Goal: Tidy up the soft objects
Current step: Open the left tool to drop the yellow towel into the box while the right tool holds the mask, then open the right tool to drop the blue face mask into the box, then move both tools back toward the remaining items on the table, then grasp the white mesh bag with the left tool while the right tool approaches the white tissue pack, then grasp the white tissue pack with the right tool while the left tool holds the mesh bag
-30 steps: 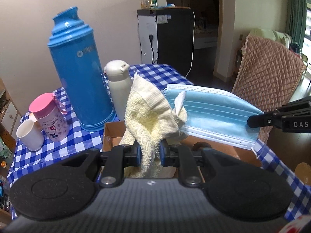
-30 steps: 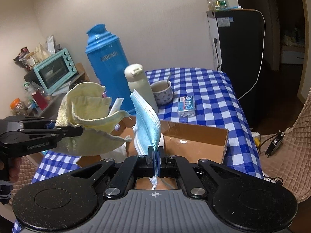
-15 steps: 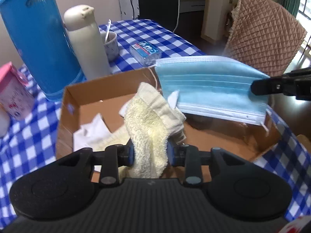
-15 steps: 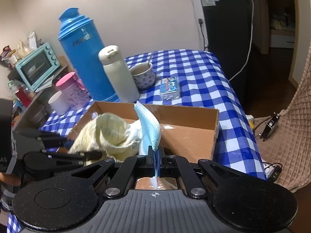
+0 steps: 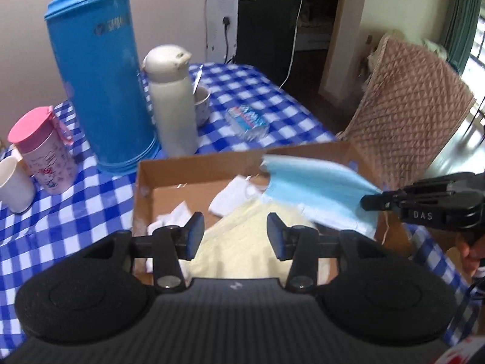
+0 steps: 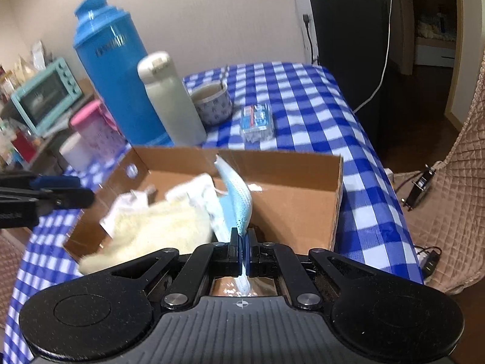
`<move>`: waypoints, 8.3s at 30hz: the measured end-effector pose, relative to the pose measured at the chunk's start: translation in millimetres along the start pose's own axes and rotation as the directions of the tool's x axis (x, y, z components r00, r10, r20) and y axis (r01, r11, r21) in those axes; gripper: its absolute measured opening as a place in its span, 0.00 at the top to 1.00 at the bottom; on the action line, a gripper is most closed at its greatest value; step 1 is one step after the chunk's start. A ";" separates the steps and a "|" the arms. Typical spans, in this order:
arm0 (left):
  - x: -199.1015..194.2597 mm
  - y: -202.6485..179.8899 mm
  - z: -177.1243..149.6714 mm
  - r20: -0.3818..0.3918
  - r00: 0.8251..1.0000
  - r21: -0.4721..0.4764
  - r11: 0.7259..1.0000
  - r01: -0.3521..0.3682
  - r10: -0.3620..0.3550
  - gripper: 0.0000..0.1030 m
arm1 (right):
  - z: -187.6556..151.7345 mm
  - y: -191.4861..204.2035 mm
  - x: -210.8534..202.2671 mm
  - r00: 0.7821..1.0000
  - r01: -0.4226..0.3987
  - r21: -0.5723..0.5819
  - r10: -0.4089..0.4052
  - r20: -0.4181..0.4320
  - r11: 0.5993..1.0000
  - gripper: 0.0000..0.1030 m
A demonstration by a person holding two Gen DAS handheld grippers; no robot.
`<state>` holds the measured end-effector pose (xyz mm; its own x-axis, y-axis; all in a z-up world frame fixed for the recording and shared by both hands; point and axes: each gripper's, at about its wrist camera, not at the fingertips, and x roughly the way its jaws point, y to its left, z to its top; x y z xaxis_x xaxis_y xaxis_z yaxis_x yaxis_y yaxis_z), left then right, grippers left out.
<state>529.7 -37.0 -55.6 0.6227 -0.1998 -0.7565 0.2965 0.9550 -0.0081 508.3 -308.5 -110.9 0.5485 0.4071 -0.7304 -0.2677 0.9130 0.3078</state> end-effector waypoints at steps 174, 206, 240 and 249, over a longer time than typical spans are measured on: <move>-128.7 6.6 -256.8 -0.175 0.939 -0.237 0.914 -0.330 0.294 0.98 | -146.8 98.0 -64.6 0.993 -0.113 0.112 0.118 -0.034 0.987 0.57; -128.7 -7.1 -250.9 -0.186 0.938 -0.173 0.929 -0.326 0.294 0.98 | -194.6 81.8 -63.9 0.944 -0.223 0.403 0.300 -0.137 0.887 0.51; -131.2 -8.7 -255.9 -0.203 0.940 -0.178 0.933 -0.312 0.275 0.97 | -168.8 90.2 -45.0 0.973 -0.229 -0.190 0.218 -0.076 0.955 0.37; -135.4 -12.2 -261.4 -0.209 0.937 -0.192 0.928 -0.321 0.281 0.97 | -184.9 90.0 -57.5 0.950 -0.312 -0.199 0.298 -0.099 0.929 0.91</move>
<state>252.5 35.8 -124.0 0.5152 0.1266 -0.8477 -0.0633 0.9919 0.1097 306.2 -254.7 -154.0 0.3626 0.6556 -0.6623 -0.5774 0.7159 0.3926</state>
